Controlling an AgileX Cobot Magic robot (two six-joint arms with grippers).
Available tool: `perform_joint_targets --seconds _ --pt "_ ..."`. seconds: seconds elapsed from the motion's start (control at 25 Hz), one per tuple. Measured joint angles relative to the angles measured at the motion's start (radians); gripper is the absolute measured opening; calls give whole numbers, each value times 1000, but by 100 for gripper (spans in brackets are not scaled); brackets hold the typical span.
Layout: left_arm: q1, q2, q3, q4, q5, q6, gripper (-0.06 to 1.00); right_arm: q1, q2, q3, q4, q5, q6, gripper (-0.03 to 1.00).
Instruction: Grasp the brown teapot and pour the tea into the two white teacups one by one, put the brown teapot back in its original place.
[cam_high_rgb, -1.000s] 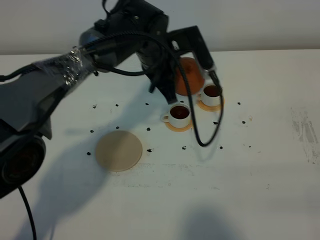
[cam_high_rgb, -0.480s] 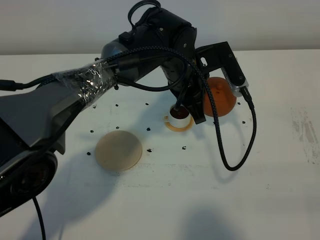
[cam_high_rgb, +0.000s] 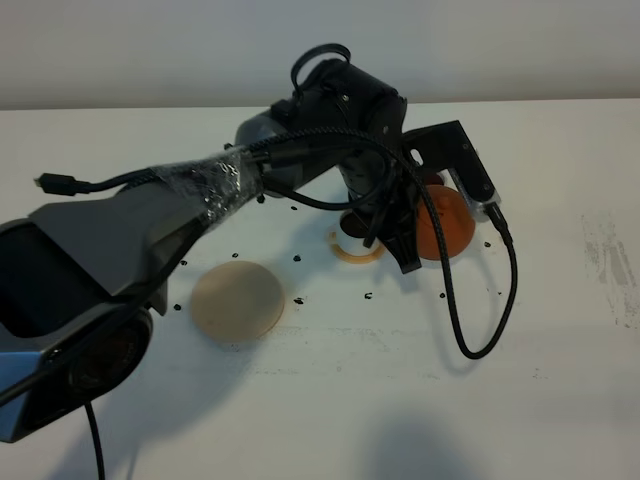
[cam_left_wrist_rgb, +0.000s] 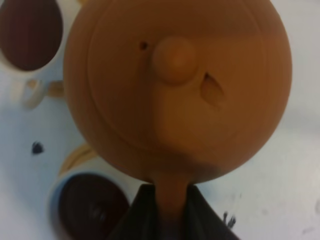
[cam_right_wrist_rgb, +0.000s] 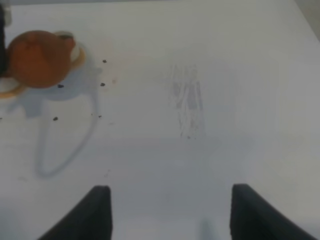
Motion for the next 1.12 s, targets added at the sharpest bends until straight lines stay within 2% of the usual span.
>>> perform_joint_targets --seconds 0.64,1.12 --pt "-14 55 0 -10 -24 -4 8 0 0 0 0 0 0 50" --pt "-14 -56 0 14 16 -21 8 0 0 0 0 0 0 50"
